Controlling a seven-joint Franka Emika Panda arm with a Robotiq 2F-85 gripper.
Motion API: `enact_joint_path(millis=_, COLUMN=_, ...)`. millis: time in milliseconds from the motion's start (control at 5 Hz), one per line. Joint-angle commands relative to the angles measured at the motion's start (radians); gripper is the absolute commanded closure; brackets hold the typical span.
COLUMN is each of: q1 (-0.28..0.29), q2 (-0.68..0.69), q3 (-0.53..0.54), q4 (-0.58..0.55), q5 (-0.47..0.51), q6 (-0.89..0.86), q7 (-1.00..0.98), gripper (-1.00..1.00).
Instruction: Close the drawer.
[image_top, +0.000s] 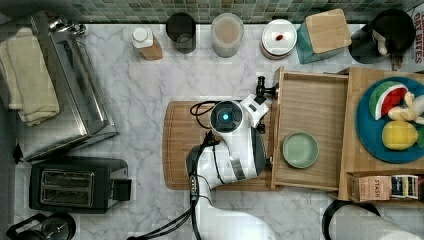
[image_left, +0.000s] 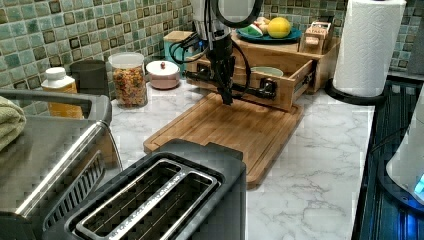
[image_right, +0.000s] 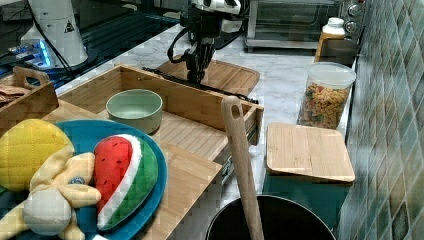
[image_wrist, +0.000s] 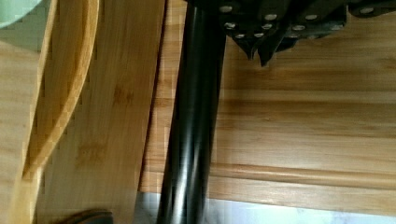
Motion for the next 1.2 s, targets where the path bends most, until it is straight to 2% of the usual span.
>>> enact_joint_path(millis=200, q1=-0.153, q2=-0.109, q3=-0.101, q4=-0.029, q5=0.016, q6=0.083, q7=-0.207, gripper=1.0)
enact_joint_path(millis=600, q1=-0.224, q2=-0.134, q3=-0.158, q4=0.001, q5=0.024, q6=0.104, q7=-0.345, gripper=1.0)
enact_joint_path(millis=800, q1=-0.256, q2=-0.094, q3=-0.195, q4=0.027, q5=0.095, q6=0.155, q7=-0.487, gripper=1.0)
enact_joint_path(millis=1000, q1=-0.322, q2=-0.05, q3=-0.211, q4=0.027, q5=0.205, q6=0.257, q7=-0.647, gripper=1.0)
enact_joint_path(millis=1200, q1=-0.41, q2=0.001, q3=-0.198, q4=0.085, q5=0.317, q6=0.279, q7=-0.801, gripper=1.0)
